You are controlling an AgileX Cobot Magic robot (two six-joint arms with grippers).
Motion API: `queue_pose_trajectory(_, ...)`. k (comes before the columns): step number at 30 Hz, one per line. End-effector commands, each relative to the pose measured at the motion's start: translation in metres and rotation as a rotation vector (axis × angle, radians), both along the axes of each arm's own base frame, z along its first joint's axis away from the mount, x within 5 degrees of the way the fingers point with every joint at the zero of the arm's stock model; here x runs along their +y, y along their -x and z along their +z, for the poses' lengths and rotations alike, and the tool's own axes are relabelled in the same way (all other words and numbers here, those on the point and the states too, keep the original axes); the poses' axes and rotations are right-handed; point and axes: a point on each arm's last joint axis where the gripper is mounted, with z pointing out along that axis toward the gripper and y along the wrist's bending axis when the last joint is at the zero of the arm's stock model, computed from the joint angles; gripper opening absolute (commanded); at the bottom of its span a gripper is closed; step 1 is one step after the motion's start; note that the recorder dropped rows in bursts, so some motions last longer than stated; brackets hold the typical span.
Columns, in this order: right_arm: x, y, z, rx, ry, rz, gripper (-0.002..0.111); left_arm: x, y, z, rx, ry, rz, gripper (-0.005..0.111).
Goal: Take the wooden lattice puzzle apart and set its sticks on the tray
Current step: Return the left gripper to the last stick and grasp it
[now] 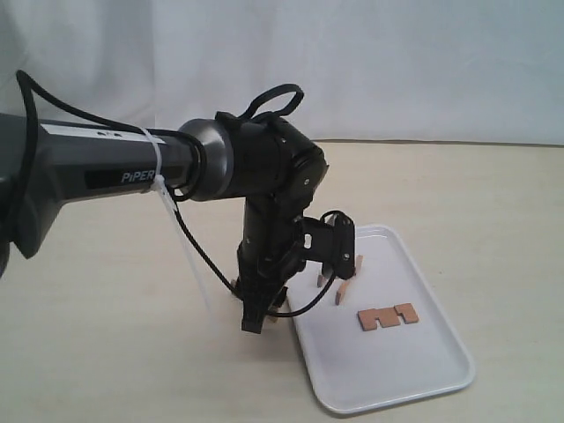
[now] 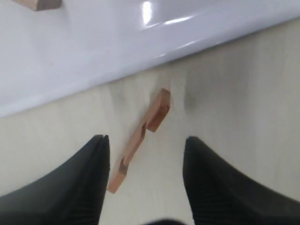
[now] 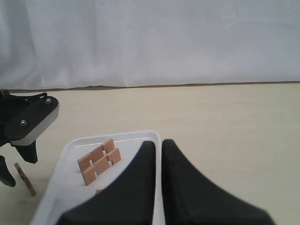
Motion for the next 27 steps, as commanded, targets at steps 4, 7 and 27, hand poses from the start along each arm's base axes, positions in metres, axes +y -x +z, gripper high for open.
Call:
queue_pose_trajectory(4,0.000,0.000,-0.001,0.002,0.015,0.002,0.005,0.000,0.002,0.001,0.028,-0.007,-0.023,0.046)
queue_pose_trajectory(7,0.000,0.000,-0.001,0.002,0.015,0.002,0.005,0.001,0.002,-0.003,0.041,-0.022,-0.022,0.046)
queue_pose_trajectory(27,0.000,0.000,-0.001,0.002,0.015,0.002,0.005,0.001,-0.004,-0.027,0.019,-0.062,-0.052,0.000)
